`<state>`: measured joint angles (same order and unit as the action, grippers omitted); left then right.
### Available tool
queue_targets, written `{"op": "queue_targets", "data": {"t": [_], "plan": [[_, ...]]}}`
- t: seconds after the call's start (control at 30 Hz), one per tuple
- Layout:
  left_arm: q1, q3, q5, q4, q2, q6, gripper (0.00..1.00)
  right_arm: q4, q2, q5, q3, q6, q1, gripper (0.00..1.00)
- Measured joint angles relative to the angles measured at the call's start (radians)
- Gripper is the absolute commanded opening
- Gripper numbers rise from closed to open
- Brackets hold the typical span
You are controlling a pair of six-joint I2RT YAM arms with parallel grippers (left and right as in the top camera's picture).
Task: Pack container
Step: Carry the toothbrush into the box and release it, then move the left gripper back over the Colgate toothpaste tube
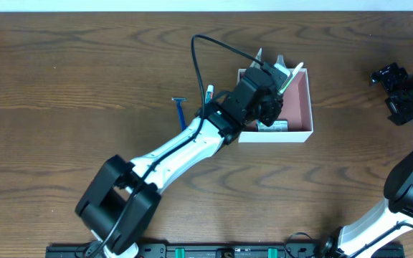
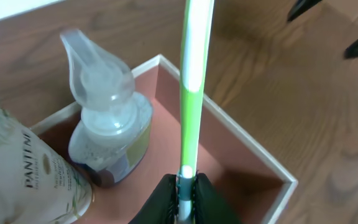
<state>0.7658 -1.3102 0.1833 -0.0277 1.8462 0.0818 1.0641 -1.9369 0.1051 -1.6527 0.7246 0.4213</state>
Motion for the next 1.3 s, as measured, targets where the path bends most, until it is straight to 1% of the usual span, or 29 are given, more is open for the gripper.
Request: {"op": "queue_targets", "data": {"t": [0.07,0.4,0.43,0.47,0.5,0.53,0.63,0.77,0.87,0.97,1.03,1.17,1.3], "plan": [[0.0,0.0,-0.012,0.0,0.018,-0.008,0.3,0.0,0.0,0.0,0.0,0.0,0.0,0.99],[0.0,0.0,-0.034,-0.02,0.018,-0.012,0.5,0.0,0.0,0.0,0.0,0.0,0.0,0.99],[0.0,0.0,-0.034,-0.011,0.011,-0.012,0.54,0.0,0.0,0.0,0.0,0.0,0.0,0.99],[0.0,0.001,-0.033,0.007,-0.004,-0.014,0.58,0.0,0.0,0.0,0.0,0.0,0.0,0.99],[0.0,0.003,-0.034,0.031,-0.026,-0.014,0.68,0.0,0.0,0.0,0.0,0.0,0.0,0.99],[0.0,0.005,-0.034,0.06,-0.057,-0.018,0.84,0.0,0.0,0.0,0.0,0.0,0.0,0.99],[-0.008,0.008,-0.056,0.175,-0.187,-0.044,0.99,0.0,0.0,0.0,0.0,0.0,0.0,0.99],[-0.048,-0.001,-0.196,0.327,-0.34,-0.072,0.98,0.0,0.0,0.0,0.0,0.0,0.0,0.99],[-0.11,-0.005,-0.298,0.415,-0.368,-0.081,0.98,0.0,0.0,0.0,0.0,0.0,0.0,0.99],[-0.182,-0.005,-0.352,0.492,-0.337,-0.063,0.98,0.0,0.0,0.0,0.0,0.0,0.0,0.99],[-0.226,-0.005,-0.374,0.515,-0.299,-0.048,0.98,0.0,0.0,0.0,0.0,0.0,0.0,0.99],[-0.291,-0.005,-0.393,0.515,-0.21,-0.024,0.98,0.0,0.0,0.0,0.0,0.0,0.0,0.99],[-0.328,-0.005,-0.37,0.507,-0.103,-0.007,0.98,0.0,0.0,0.0,0.0,0.0,0.0,0.99]]}}
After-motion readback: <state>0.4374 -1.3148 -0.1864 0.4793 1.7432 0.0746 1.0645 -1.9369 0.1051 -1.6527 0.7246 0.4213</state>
